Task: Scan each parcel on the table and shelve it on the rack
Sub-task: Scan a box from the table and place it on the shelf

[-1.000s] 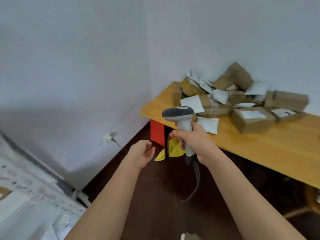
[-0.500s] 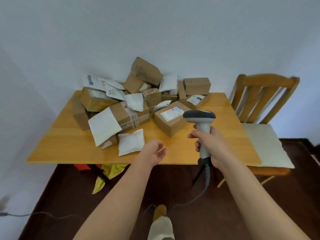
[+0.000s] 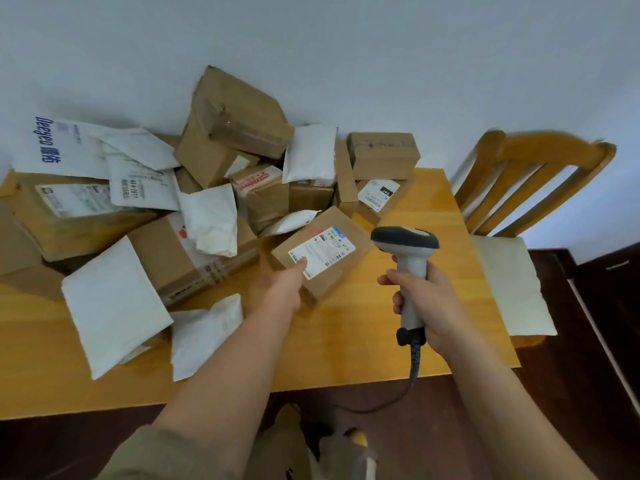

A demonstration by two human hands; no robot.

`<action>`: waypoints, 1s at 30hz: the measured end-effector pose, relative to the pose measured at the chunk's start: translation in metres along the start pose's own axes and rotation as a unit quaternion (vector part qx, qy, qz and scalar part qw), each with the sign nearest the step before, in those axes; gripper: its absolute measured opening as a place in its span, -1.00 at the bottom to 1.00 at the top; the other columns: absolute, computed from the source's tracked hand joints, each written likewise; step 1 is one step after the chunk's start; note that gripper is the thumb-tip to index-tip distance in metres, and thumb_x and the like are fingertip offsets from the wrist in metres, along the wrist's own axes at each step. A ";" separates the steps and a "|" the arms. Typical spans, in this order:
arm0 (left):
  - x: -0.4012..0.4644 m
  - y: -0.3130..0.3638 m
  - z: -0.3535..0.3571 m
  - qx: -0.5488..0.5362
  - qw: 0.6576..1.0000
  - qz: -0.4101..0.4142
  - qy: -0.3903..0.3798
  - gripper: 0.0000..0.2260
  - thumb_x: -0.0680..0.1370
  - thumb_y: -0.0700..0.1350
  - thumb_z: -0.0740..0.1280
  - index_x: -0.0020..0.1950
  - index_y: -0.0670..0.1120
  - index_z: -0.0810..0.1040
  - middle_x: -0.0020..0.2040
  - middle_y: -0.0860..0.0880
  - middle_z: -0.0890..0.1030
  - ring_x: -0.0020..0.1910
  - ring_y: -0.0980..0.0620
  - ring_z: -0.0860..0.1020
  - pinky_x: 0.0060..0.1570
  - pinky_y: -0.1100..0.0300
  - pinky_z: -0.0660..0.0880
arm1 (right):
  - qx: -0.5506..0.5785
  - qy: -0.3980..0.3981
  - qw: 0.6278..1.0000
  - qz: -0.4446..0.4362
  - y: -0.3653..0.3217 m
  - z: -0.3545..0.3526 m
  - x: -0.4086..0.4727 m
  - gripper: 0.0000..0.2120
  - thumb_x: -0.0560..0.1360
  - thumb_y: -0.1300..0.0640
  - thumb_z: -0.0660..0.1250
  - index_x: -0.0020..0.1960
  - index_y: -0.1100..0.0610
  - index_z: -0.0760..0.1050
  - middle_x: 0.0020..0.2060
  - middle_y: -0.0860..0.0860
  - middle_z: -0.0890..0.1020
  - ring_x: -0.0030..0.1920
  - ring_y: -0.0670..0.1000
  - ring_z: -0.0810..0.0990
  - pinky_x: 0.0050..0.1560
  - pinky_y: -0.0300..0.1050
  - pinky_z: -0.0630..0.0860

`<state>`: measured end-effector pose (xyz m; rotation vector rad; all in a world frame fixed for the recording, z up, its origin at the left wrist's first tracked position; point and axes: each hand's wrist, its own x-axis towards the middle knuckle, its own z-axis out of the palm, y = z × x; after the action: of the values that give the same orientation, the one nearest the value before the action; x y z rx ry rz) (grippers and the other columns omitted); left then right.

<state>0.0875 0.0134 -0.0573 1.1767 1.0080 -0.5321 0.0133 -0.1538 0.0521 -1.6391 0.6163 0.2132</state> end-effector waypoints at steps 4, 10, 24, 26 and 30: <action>0.025 -0.001 0.006 -0.036 0.999 -0.021 0.009 -0.67 0.57 -0.17 0.40 0.18 -0.12 0.28 0.03 -0.09 0.57 0.06 -0.08 0.57 0.13 -0.14 0.57 | 0.001 0.003 0.999 0.032 0.003 0.000 0.038 -0.79 0.57 0.24 0.32 0.19 0.11 0.45 -0.19 0.07 0.67 -0.46 -0.06 0.43 -0.41 -0.16 0.46; 0.036 -0.005 0.002 -0.024 0.999 0.049 0.008 -0.15 0.57 -0.37 0.31 0.58 0.26 -0.09 0.33 -0.05 0.52 0.03 -0.08 0.56 -0.23 -0.13 0.58 | 0.014 -0.023 0.997 0.067 -0.003 0.005 0.088 -0.83 0.53 0.26 0.33 0.11 0.13 0.47 -0.16 0.10 0.65 -0.45 -0.05 0.43 -0.37 -0.14 0.47; 0.017 -0.057 0.058 0.076 0.989 -0.029 0.125 -0.36 0.43 0.02 0.54 0.34 -0.23 0.32 0.18 -0.07 0.47 0.17 -0.16 0.53 -0.20 0.06 0.54 | -0.118 -0.179 0.975 0.053 -0.031 -0.020 0.138 -0.76 0.53 0.22 0.35 0.18 0.21 0.48 -0.14 0.17 0.62 -0.47 -0.08 0.42 -0.40 -0.18 0.45; 0.022 -0.059 0.064 0.110 0.986 -0.026 0.124 -0.35 0.45 0.01 0.53 0.37 -0.22 0.31 0.18 -0.07 0.46 0.26 -0.18 0.49 -0.04 0.06 0.48 | -0.115 -0.197 0.972 0.050 -0.036 -0.027 0.139 -0.77 0.56 0.18 0.33 0.19 0.20 0.44 -0.11 0.16 0.60 -0.44 -0.06 0.42 -0.41 -0.19 0.44; 0.033 -0.053 0.076 0.161 0.979 0.022 0.123 -0.40 0.47 -0.06 0.51 0.40 -0.20 0.35 0.32 -0.11 0.53 0.25 -0.15 0.53 0.24 -0.06 0.51 | -0.110 -0.227 0.965 0.075 -0.046 -0.042 0.136 -0.81 0.60 0.04 0.31 0.12 0.14 0.44 -0.21 0.04 0.51 -0.37 -0.05 0.47 -0.39 -0.20 0.48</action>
<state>0.0887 -0.0703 -0.1094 1.5798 1.1301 -0.5369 0.1410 -0.2288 0.0343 -1.6786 0.3723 0.7694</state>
